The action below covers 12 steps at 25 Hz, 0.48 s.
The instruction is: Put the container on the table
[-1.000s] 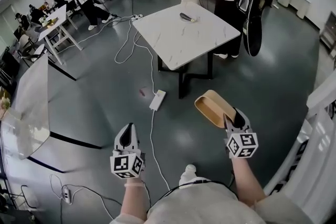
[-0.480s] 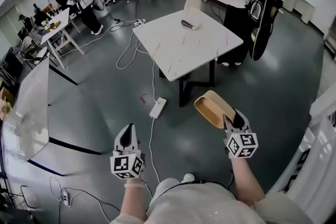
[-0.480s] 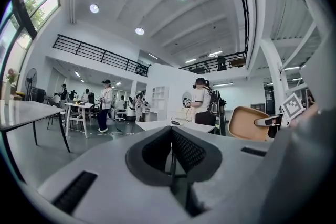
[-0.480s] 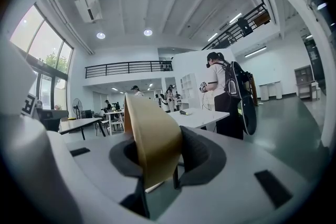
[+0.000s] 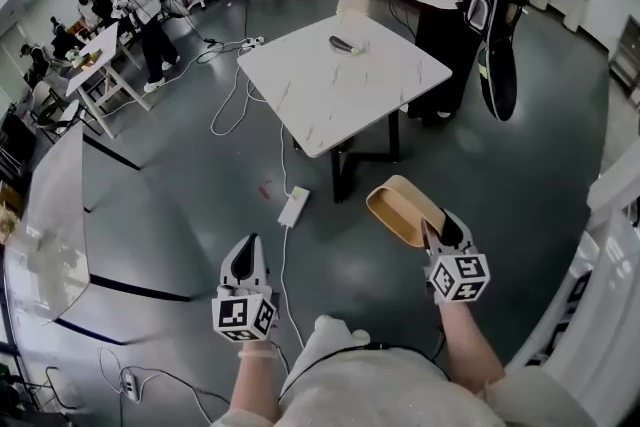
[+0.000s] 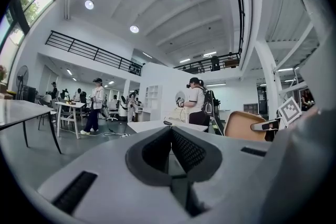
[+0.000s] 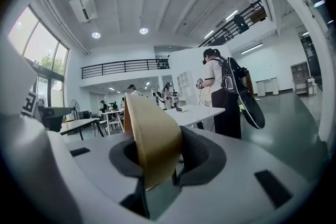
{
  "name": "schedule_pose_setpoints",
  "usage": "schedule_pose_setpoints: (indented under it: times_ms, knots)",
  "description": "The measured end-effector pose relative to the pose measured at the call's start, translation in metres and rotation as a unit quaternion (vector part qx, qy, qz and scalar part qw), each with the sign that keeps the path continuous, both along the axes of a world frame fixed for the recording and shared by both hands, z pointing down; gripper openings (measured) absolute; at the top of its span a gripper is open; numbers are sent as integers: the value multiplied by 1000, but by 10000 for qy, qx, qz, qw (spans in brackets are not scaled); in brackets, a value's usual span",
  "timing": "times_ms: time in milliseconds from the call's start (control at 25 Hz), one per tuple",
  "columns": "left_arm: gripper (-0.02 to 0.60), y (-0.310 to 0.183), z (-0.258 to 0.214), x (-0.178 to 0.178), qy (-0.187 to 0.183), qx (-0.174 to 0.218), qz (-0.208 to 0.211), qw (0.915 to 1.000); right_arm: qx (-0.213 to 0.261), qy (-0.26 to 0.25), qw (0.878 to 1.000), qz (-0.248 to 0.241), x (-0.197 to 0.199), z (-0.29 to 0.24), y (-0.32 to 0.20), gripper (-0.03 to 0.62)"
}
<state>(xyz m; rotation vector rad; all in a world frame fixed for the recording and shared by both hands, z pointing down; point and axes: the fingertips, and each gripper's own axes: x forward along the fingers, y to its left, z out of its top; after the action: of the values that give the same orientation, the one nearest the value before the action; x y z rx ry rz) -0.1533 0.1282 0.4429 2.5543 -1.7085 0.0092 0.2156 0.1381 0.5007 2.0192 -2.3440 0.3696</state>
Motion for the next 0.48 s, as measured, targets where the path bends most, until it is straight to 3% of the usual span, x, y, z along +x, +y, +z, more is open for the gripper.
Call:
schedule_pose_setpoints:
  times_ms: [480]
  knots:
    - [5,-43,11,7,3,-137,27,9999,-89,-29,9999,97,12,9,-34,144]
